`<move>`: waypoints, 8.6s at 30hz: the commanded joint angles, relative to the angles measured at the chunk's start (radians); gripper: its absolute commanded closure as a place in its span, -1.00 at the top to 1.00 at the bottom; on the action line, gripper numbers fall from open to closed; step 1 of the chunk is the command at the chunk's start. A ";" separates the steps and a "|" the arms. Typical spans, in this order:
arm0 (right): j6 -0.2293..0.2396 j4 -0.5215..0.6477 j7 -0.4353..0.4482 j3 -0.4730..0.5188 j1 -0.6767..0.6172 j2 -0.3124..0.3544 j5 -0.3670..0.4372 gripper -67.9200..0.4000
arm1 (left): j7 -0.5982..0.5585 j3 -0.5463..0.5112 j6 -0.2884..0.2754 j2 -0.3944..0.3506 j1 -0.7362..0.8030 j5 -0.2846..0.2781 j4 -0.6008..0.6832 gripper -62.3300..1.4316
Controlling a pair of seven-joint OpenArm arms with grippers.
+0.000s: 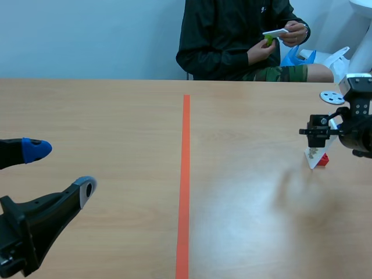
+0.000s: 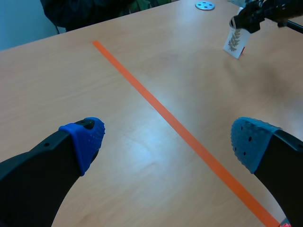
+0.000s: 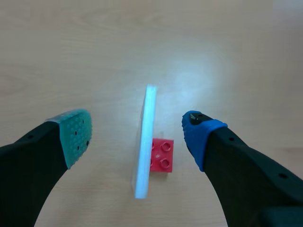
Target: Sort the leaf by its shape. The table is split by an orange tape line. A compound leaf with several leaflets goes to the left side, a simple leaf with one blade goes to the right side. Return to the home posture when a red brick is placed on the table.
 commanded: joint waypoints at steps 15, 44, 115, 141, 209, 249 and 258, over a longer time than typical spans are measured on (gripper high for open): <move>0.221 0.513 -0.172 0.126 -0.284 0.110 0.278 1.00 | -0.013 0.001 0.005 0.005 -0.003 -0.006 0.021 0.84; 0.310 1.280 -0.169 0.126 -0.940 0.080 0.300 1.00 | 0.021 0.001 0.005 0.004 -0.003 -0.006 0.021 0.84; 0.228 0.209 0.392 -0.557 -0.228 -0.175 -0.322 1.00 | 0.021 0.001 0.005 0.005 -0.003 -0.006 0.021 0.84; 0.188 0.202 0.366 -0.584 -0.226 -0.164 -0.336 -0.69 | 0.020 0.001 0.005 0.005 -0.003 -0.006 0.021 0.84; 0.058 0.129 0.303 0.183 -0.283 -0.079 -0.032 -0.95 | 0.018 0.001 0.005 0.008 -0.003 -0.006 0.019 0.84; 0.078 0.071 0.363 0.183 -0.291 -0.053 -0.086 0.05 | 0.017 0.001 0.005 0.008 -0.004 -0.006 0.019 0.84; 0.096 0.367 0.286 0.203 -0.451 -0.010 -0.026 0.05 | 0.017 0.001 0.005 0.008 -0.004 -0.006 0.019 0.84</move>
